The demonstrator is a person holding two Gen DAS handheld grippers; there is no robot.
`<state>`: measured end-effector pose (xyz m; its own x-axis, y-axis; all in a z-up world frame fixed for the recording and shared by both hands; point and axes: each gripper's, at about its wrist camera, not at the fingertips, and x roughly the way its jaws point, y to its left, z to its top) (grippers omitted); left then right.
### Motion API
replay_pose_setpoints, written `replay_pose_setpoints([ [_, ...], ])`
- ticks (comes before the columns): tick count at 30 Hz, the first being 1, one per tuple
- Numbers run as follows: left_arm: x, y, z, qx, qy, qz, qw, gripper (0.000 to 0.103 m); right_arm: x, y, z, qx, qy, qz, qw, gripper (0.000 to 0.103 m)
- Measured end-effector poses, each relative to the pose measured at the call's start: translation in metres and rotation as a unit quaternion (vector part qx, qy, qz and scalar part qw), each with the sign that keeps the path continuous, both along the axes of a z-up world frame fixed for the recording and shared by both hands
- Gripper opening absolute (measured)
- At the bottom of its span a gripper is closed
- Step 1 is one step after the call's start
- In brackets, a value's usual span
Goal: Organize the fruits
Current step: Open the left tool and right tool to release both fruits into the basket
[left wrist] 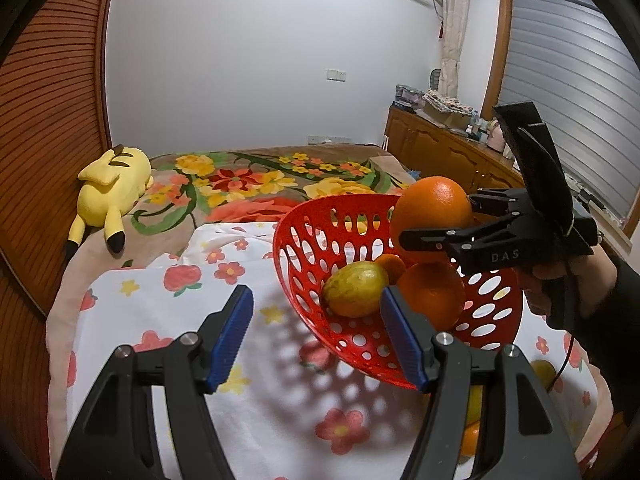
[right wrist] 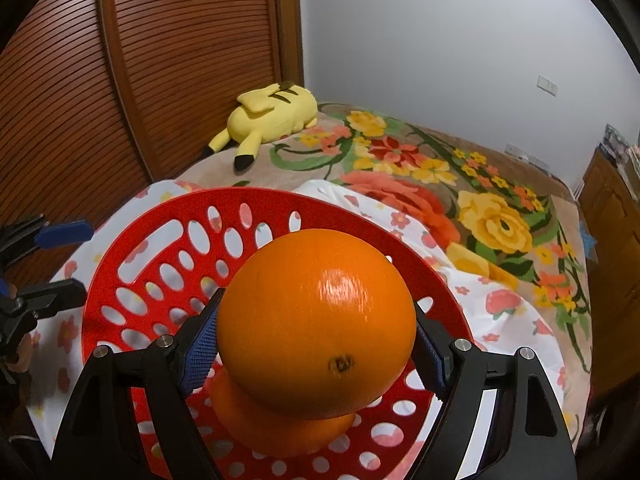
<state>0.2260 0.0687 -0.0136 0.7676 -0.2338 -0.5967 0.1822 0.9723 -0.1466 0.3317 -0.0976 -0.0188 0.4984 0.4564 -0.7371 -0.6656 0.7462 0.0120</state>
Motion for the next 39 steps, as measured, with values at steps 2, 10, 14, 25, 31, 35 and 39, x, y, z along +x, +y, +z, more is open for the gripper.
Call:
replay_pose_setpoints([
  [2, 0.0, 0.001, 0.001, 0.0, 0.0, 0.001, 1.0, 0.066, 0.002, 0.002, 0.0, -0.005, 0.002, -0.001, 1.0, 0.084],
  [10, -0.002, 0.003, 0.0, 0.0, -0.001, 0.0, 1.0, 0.067, -0.002, 0.007, 0.002, -0.018, -0.007, 0.004, 1.0, 0.085],
  [14, -0.003, 0.003, -0.001, 0.0, -0.001, 0.001, 1.0, 0.067, -0.003, 0.002, 0.011, -0.004, -0.015, -0.001, 1.0, 0.087],
  [25, -0.011, -0.004, 0.001, 0.002, -0.005, -0.003, 1.0, 0.067, -0.023, -0.005, 0.026, 0.014, -0.027, 0.002, 1.0, 0.087],
  [31, -0.023, -0.01, 0.006, 0.002, -0.01, -0.008, 0.9999, 0.067, -0.044, -0.016, 0.039, 0.025, -0.038, -0.003, 0.999, 0.087],
  [35, -0.033, -0.014, 0.01, 0.0, -0.015, -0.012, 0.9998, 0.068, -0.059, -0.025, 0.05, 0.035, -0.048, -0.008, 0.998, 0.087],
  [39, -0.046, -0.019, 0.009, -0.005, -0.017, -0.019, 0.9997, 0.069, -0.082, -0.036, 0.062, 0.044, -0.059, -0.017, 0.997, 0.087],
])
